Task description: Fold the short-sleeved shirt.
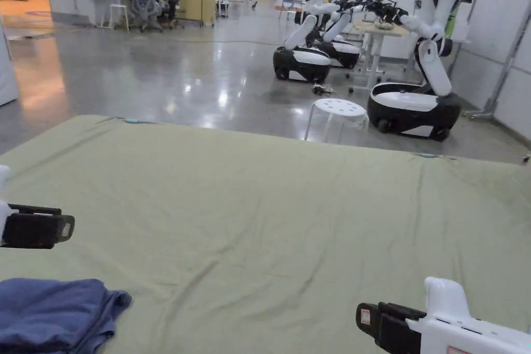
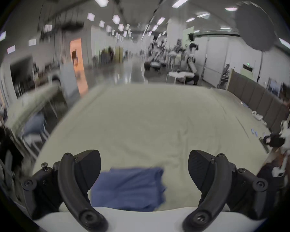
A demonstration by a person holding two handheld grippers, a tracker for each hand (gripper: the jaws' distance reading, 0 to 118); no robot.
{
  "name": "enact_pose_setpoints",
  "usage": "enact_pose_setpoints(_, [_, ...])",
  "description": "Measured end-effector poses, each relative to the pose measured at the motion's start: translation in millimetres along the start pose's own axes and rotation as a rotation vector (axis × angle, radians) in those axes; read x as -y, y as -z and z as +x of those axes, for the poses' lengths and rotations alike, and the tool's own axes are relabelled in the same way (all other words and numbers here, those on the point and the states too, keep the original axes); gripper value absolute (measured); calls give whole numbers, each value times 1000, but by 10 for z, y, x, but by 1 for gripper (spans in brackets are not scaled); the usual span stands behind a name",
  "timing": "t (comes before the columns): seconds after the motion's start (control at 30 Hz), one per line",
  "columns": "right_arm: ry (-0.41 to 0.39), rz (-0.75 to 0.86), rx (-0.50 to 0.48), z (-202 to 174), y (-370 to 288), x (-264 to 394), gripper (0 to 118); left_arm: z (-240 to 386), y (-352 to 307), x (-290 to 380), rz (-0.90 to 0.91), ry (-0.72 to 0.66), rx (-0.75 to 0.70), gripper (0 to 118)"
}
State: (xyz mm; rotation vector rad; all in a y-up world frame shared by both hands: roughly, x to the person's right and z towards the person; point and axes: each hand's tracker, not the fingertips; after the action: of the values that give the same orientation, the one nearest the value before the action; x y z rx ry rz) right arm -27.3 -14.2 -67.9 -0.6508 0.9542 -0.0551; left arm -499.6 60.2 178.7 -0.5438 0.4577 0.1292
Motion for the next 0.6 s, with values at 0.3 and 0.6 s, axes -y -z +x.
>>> enact_pose_setpoints(0.3, [-187,311,318,31,-257,-618,8,2378,115,76,359,26,-33,14])
enact_pose_setpoints(0.6, [-326,441,427,36,-501,-993,8,3280,49,-222,491,122,-49,14])
